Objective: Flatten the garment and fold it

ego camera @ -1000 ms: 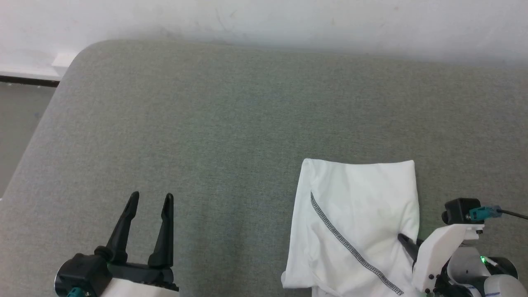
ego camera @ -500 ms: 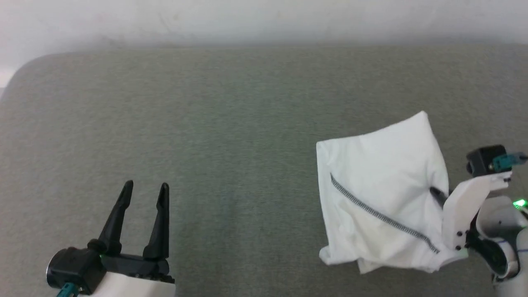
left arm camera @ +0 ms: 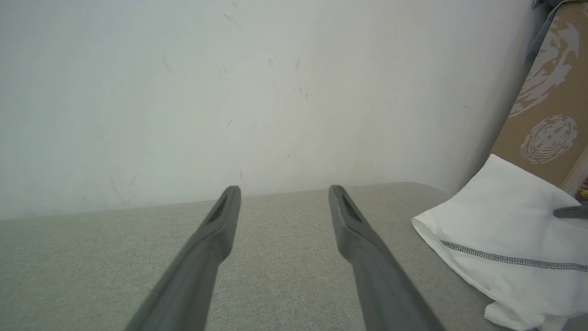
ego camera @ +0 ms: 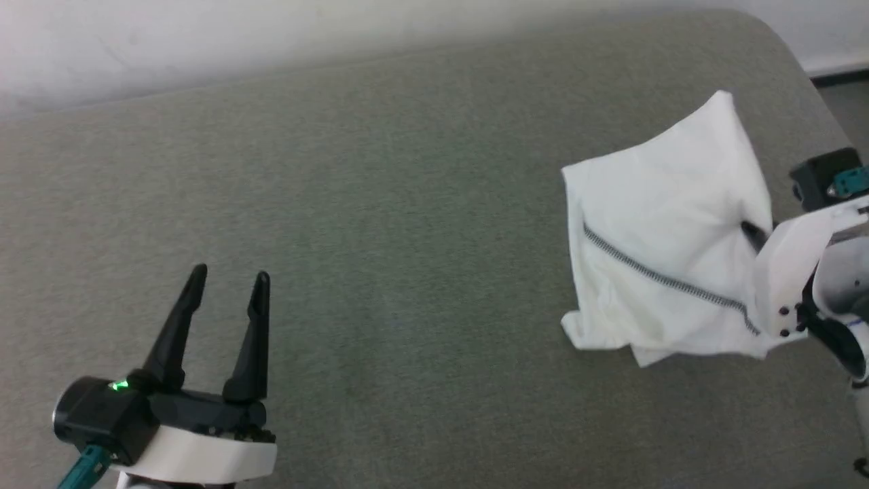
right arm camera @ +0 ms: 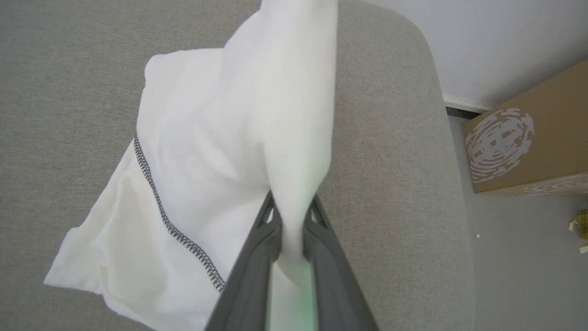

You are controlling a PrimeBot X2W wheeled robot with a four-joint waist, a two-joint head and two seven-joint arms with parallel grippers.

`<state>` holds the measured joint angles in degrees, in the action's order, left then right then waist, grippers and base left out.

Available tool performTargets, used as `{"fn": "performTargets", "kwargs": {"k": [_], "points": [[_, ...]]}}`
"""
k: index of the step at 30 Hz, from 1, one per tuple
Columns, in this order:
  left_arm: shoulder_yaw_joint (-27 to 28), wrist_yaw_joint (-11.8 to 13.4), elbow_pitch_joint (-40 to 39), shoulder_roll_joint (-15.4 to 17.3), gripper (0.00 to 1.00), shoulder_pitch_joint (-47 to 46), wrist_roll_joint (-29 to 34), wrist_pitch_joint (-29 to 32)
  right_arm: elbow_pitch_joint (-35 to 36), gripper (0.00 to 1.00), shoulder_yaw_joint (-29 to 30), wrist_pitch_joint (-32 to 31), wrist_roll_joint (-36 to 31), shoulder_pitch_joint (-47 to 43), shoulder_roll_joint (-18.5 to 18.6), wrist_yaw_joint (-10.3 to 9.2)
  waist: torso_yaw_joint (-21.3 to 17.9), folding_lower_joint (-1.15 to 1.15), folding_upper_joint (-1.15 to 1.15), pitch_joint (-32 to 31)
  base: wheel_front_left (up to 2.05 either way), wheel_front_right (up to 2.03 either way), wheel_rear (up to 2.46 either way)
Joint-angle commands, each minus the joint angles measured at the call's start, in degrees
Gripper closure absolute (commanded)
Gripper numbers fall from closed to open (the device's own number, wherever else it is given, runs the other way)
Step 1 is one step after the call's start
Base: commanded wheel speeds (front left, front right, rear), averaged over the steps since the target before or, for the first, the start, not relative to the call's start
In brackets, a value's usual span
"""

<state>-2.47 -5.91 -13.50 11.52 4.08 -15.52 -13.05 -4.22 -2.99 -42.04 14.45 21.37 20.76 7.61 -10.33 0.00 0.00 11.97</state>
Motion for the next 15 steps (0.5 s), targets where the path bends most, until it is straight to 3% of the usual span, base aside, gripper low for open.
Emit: {"fn": "performTargets", "kwargs": {"k": [1,7,15], "points": [[0.12,0.28,-0.95,0.86,0.00,-1.52,0.79,0.29,-0.40,1.00,-0.70,1.13,-0.40,2.25,1.13,-0.12,-4.34,0.00,0.00,3.94,0.00,0.00,0.00],[0.77,0.38,-4.21,2.83,0.00,-4.37,2.10,0.31,-2.46,1.00,-2.33,4.16,-1.05,6.66,5.73,-0.12,-5.62,0.00,0.00,8.82,0.00,0.00,0.00],[2.10,0.49,-8.30,4.84,0.00,-7.52,3.29,-0.43,-5.63,1.00,-0.23,7.99,-4.45,10.98,10.75,-0.12,-5.23,0.00,0.00,15.09,0.00,0.00,0.00]]}}
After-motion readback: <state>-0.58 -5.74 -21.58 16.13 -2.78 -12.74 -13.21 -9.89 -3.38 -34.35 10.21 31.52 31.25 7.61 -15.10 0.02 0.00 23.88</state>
